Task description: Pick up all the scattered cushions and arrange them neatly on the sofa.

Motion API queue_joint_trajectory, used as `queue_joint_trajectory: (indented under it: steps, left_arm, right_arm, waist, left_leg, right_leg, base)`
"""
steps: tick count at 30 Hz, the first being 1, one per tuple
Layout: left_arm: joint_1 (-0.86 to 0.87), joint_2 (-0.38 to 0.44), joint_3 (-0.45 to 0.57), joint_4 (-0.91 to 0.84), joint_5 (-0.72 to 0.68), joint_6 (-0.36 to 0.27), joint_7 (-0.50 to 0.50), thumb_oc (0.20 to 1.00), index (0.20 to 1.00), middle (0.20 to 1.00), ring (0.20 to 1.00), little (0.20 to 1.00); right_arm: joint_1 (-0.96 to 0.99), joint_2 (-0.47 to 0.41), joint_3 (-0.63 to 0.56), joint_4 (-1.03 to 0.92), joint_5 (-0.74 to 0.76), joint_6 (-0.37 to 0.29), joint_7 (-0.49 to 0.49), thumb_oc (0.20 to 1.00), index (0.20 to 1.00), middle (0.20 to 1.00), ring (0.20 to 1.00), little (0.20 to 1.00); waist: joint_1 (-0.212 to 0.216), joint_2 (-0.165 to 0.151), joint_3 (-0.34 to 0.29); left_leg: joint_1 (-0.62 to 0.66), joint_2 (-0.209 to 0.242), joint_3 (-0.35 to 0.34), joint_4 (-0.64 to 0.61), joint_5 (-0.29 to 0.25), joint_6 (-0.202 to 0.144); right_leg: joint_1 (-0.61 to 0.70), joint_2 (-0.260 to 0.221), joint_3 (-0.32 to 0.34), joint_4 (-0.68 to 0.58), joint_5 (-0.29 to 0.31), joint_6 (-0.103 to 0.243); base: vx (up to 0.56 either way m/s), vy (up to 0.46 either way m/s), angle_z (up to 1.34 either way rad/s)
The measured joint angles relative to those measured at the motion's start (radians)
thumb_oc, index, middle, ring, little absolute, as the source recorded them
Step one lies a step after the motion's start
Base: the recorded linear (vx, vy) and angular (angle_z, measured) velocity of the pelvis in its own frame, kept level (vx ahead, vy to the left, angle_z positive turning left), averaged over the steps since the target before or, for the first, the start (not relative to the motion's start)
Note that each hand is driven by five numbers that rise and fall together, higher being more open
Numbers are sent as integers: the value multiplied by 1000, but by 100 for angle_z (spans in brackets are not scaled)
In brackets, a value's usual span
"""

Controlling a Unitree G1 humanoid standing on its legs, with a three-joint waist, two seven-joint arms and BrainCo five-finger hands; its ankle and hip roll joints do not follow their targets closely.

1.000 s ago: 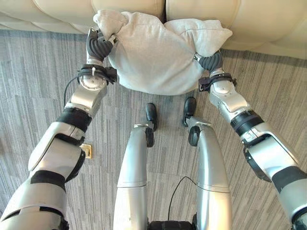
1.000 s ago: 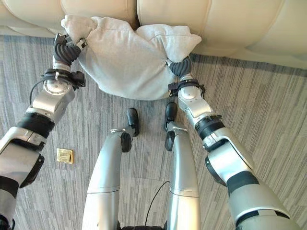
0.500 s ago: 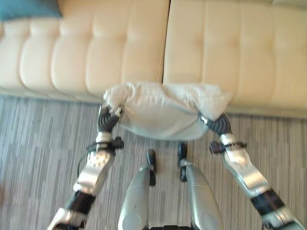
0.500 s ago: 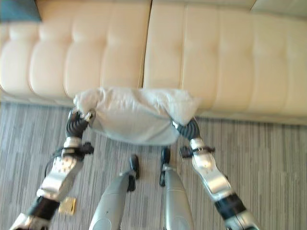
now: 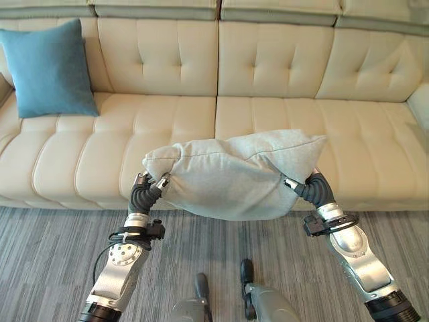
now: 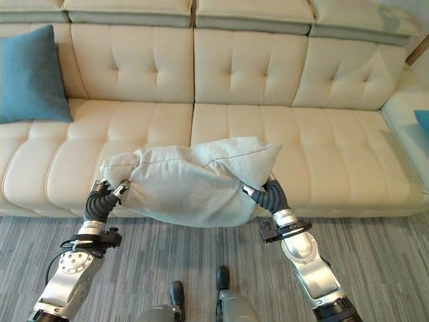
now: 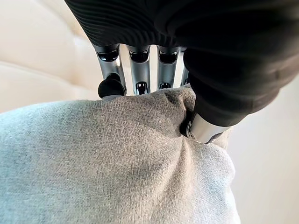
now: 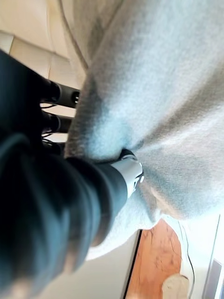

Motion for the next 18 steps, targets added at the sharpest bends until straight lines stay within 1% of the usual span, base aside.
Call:
queue_joint_trajectory:
  steps: [2,3,4,5,6,7,8,9,10,11,13,14,15,16,17,18]
  left_arm:
    - [3,4,2,1,0,3,1,200,200,200,200,200]
    - [4,14,0,5,0,4,1,200,200,200,200,200]
    - [4,15,-2,18,3,9,1,200,200,200,200,200]
    - [7,17,-3,22,8,14,1,200,200,200,200,200]
    - [7,19,-2,22,12,15,0,200,200,200,200,200]
    - [8,19,-2,22,27,15,0,200,200,200,200,200]
    - [12,19,-2,23,35,18,0,200,200,200,200,200]
    - [19,18,-10,23,46,27,0,200,200,200,200,200]
    - [24,17,-11,23,46,28,-1,200,200,200,200,200]
    - [24,18,-10,23,46,29,-1,200,200,200,200,200]
    - [24,16,-10,23,46,29,-1,200,200,200,200,200]
    - [20,9,-2,23,46,29,-1,200,200,200,200,200]
    - [14,-5,5,28,46,30,-2,200,200,200,200,200]
    - [3,-22,5,36,46,30,-2,200,200,200,200,200]
    - [-5,-31,4,49,46,29,-2,200,200,200,200,200]
    - [1,-38,-3,57,46,31,-5,200,200,200,200,200]
  right_arm:
    - [-2,-3,8,1,1,2,0,200,200,200,200,200]
    - [0,0,10,6,1,2,1,200,200,200,200,200]
    - [1,-2,17,19,0,4,2,200,200,200,200,200]
    - [16,-4,27,23,0,8,4,200,200,200,200,200]
    - [30,-1,27,21,1,7,9,200,200,200,200,200]
    - [42,5,28,21,1,6,11,200,200,200,200,200]
    - [53,6,30,22,1,7,13,200,200,200,200,200]
    - [80,3,29,22,1,7,18,200,200,200,200,200]
    - [90,3,30,22,1,7,21,200,200,200,200,200]
    - [90,3,30,22,1,8,26,200,200,200,200,200]
    - [90,-2,30,19,2,8,38,200,200,200,200,200]
    - [89,-3,30,11,2,8,49,200,200,200,200,200]
    - [90,-3,34,12,4,8,51,200,200,200,200,200]
    - [89,-4,33,14,4,14,54,200,200,200,200,200]
    - [89,-3,31,14,4,18,55,200,200,200,200,200]
    - [106,-4,24,15,4,21,57,200,200,200,200,200]
  waist:
    - [4,-2,-1]
    - [8,-6,-2]
    - [12,-4,0]
    - [14,-1,0]
    - [14,-2,1]
    - [13,-4,3]
    - [8,-4,4]
    - [1,-2,6]
    - [1,-3,5]
    - [1,-3,6]
    - [-5,0,8]
    - [-10,7,12]
    - [-30,6,12]
    - [-40,4,12]
    - [-43,2,13]
    - [-57,0,12]
  left_leg:
    - [-1,-1,4,4,-2,5]
    - [-5,-13,8,20,-27,16]
    - [-5,-6,11,28,-40,30]
    - [-2,4,19,32,-44,32]
    - [-4,14,20,39,-48,33]
    - [-6,17,20,44,-48,35]
    - [-5,17,22,44,-43,42]
    - [-1,9,18,45,-48,48]
    - [-2,9,16,46,-50,51]
    - [-4,9,15,45,-50,51]
    - [-4,10,11,44,-50,51]
    - [-4,13,7,42,-51,49]
    - [-4,12,-6,49,-63,40]
    - [0,14,-15,60,-80,27]
    - [8,15,-20,66,-92,19]
    - [40,16,-47,60,-107,-1]
  right_leg:
    - [-6,-1,6,12,4,6]
    - [-15,-2,8,33,3,14]
    - [-41,0,7,96,6,25]
    - [-83,5,0,175,23,60]
    - [-109,1,-1,218,31,84]
    - [-136,-4,-3,266,33,93]
    - [-152,-13,-11,300,15,103]
    - [-187,-39,-29,363,-29,112]
    - [-200,-49,-32,373,-58,112]
    - [-207,-60,-47,351,-80,106]
    - [-207,-72,-80,251,-85,105]
    - [-216,-73,-80,141,-81,122]
    - [-225,-73,-80,78,-80,131]
    - [-223,-70,-86,-20,-71,147]
    - [-229,-71,-89,-45,-70,145]
    - [-213,-78,-98,-36,-61,133]
  base:
    - [83,137,-8]
    - [109,175,-20]
    - [135,152,-29]
    - [116,112,-28]
    - [155,85,-17]
    - [150,29,-2]
    - [248,33,8]
    - [280,11,9]
    - [323,-19,4]
    - [357,-39,-1]
    - [424,-58,-5]
    - [585,-99,10]
    - [707,-134,26]
    - [409,-114,31]
    - [546,-201,46]
    - [400,-169,61]
